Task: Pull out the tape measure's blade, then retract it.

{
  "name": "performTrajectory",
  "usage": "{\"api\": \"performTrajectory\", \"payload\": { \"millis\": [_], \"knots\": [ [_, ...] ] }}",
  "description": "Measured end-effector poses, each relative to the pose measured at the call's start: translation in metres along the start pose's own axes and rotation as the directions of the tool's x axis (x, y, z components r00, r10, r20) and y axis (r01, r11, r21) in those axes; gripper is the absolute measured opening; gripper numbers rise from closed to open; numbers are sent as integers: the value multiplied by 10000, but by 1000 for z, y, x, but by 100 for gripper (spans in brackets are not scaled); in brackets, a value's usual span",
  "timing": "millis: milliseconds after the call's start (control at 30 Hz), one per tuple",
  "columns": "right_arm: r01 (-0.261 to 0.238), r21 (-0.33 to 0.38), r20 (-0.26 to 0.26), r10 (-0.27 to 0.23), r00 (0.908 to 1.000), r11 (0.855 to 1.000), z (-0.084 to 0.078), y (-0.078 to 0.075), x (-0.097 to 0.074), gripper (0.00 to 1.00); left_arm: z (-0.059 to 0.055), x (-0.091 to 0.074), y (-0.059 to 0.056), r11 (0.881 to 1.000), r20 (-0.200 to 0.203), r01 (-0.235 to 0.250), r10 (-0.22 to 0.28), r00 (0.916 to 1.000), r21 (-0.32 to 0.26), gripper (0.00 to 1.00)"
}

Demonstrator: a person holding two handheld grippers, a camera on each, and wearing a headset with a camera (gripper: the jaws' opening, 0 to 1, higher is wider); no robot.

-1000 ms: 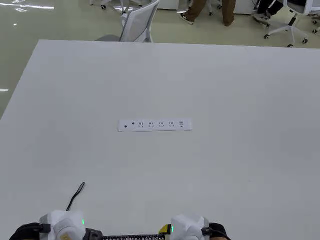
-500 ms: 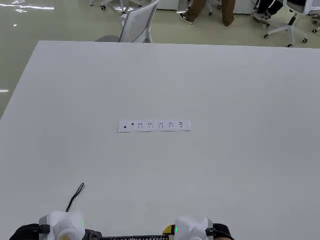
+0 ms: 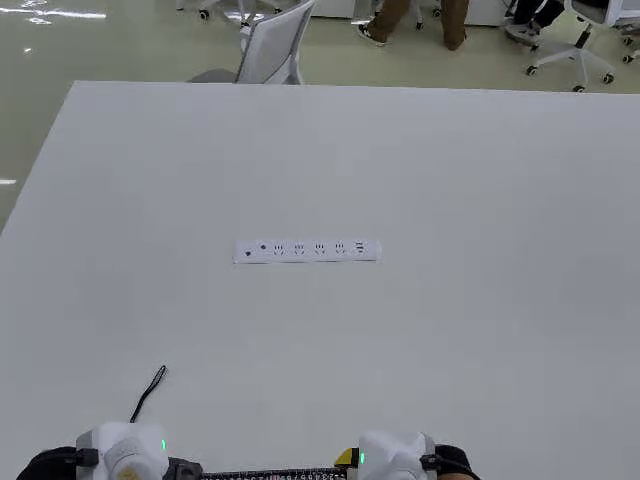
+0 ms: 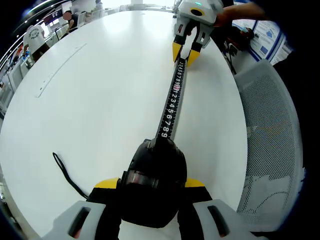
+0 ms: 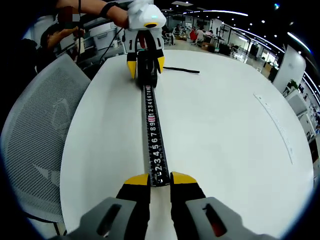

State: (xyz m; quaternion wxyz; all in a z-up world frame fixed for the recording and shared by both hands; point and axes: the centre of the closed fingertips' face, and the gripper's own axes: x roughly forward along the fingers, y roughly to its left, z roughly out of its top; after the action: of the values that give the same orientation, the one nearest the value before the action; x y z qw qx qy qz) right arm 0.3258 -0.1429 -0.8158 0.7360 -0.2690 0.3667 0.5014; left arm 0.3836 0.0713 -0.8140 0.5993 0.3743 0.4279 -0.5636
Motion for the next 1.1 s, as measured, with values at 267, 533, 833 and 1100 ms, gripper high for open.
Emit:
{"api": "performTrajectory", "payload": {
  "millis": [267, 533, 833, 1100],
  "knots": [
    [39, 76, -57, -38, 10000, 10000, -6, -1, -2, 13, 1, -1, -1, 10000, -1, -15, 15, 10000, 17, 41],
    [52, 114, -102, -51, 9999, 9999, -10, 0, -3, 13, 1, -1, -1, 10000, -9, -15, 15, 10000, 45, 41],
    [58, 103, -196, -56, 9998, 9999, -15, -2, -6, 13, 1, -1, 0, 10000, 7, 0, 0, 10000, 7, 41],
    [83, 128, -267, -79, 9996, 9999, -21, -4, -10, 13, 1, 0, 0, 10000, 10, 5, -5, 10000, 29, 41]
  ]
}}
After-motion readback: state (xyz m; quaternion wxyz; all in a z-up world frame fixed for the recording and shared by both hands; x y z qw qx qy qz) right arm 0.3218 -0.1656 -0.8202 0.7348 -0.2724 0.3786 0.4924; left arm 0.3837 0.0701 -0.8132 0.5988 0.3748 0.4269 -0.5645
